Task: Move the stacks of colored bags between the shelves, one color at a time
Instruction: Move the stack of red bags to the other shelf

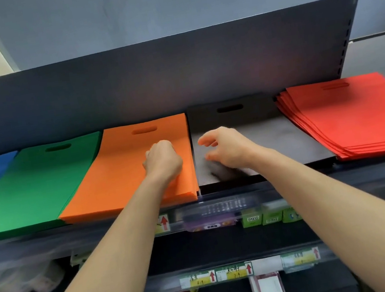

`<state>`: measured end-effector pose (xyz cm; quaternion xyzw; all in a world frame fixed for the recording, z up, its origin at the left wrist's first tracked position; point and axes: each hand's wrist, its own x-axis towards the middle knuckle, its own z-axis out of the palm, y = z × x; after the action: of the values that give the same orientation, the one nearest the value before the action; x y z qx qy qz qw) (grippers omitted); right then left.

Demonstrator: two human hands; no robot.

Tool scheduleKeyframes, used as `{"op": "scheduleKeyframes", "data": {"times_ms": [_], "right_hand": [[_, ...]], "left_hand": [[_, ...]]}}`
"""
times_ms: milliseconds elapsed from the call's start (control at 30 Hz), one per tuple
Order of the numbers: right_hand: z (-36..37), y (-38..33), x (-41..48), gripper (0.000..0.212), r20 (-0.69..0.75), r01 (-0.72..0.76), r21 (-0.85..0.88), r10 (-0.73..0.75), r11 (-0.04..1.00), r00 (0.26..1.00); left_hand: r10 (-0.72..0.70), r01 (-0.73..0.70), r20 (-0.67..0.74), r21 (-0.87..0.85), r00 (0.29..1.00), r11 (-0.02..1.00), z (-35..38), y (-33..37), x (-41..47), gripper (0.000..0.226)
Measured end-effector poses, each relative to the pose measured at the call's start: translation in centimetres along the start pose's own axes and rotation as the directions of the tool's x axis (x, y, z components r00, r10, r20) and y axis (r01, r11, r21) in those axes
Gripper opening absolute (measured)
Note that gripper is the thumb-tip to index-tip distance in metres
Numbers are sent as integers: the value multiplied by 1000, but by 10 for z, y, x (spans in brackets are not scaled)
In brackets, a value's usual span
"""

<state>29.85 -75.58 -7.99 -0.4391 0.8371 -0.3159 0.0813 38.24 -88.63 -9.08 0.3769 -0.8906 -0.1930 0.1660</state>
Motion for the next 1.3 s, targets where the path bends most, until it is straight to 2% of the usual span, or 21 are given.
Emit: {"op": "scheduleKeyframes", "data": {"times_ms": [167,300,467,600,767,867,933,1000,1100,1300], "right_hand": [[-42,33,-17,39,-152,-87,2,86,996,985],[-82,73,-37,37,-264,-191,2,185,982,947],[-145,136,-67,32,-395,-335,-19,301,942,868],[-193,196,-85,32,-417,-454,-7,410,891,811],[-242,267,-99,40,-334,-582,-12,545,813,769],[-258,303,-105,52,-238,-652,-57,624,756,744],[-263,321,-106,53,-150,-655,-48,643,754,751],[-263,336,-105,48,-29,-653,103,658,751,752],[-261,347,-99,46,154,-655,390,656,647,739],[-262,358,-95,36,258,-642,517,612,567,748]], "left_hand": [[218,-211,30,-142,976,967,8,65,-6,25],[351,-320,68,-282,934,904,23,123,-16,24],[415,-336,162,-364,895,869,56,200,-27,6],[346,-267,254,-299,903,916,96,256,-29,37],[180,-155,310,-103,934,983,130,304,-31,30],[70,-68,335,-17,940,998,143,316,-34,13],[2,-10,326,23,945,1000,151,319,-35,30],[-54,46,303,35,952,998,153,320,-35,44],[-87,116,322,-72,943,991,148,327,-36,43],[-199,310,333,-325,922,894,144,327,-36,35]]}}
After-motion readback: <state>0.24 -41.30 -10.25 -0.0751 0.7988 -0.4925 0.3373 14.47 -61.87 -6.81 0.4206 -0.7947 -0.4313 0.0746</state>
